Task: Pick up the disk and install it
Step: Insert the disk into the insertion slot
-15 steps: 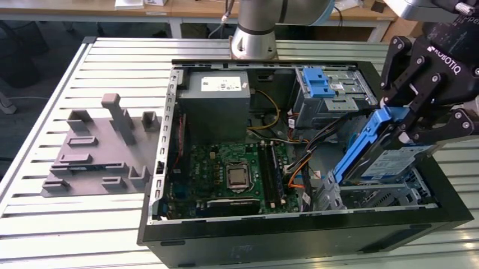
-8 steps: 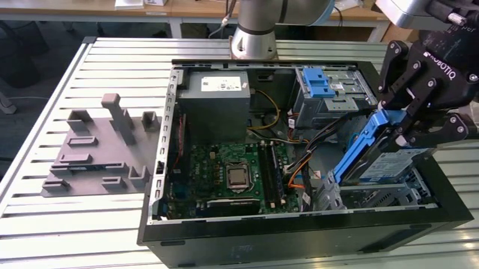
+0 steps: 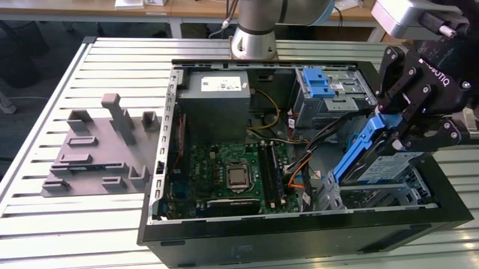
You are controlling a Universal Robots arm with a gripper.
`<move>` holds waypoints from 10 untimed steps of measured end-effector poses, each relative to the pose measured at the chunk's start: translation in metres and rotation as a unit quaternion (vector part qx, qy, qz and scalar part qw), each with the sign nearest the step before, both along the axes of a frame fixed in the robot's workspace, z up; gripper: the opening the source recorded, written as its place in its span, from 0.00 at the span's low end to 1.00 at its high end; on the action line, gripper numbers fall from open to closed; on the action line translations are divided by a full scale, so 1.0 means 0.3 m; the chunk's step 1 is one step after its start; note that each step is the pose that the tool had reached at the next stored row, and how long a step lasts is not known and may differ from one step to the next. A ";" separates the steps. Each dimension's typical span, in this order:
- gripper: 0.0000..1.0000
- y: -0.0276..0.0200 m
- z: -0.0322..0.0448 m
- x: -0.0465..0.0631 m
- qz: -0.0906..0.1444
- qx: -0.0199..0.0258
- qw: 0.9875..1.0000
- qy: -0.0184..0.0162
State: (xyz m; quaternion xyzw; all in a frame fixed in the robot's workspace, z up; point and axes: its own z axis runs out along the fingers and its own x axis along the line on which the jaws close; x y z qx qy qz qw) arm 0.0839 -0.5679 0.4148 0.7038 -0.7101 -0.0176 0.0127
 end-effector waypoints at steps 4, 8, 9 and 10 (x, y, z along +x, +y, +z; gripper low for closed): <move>0.36 0.000 -0.009 0.000 0.000 0.000 1.000 0.000; 0.44 0.000 -0.018 0.000 0.000 0.000 1.000 0.000; 0.44 0.000 -0.020 0.000 0.000 0.000 1.000 0.000; 0.44 0.000 -0.022 0.000 0.000 0.000 1.000 0.000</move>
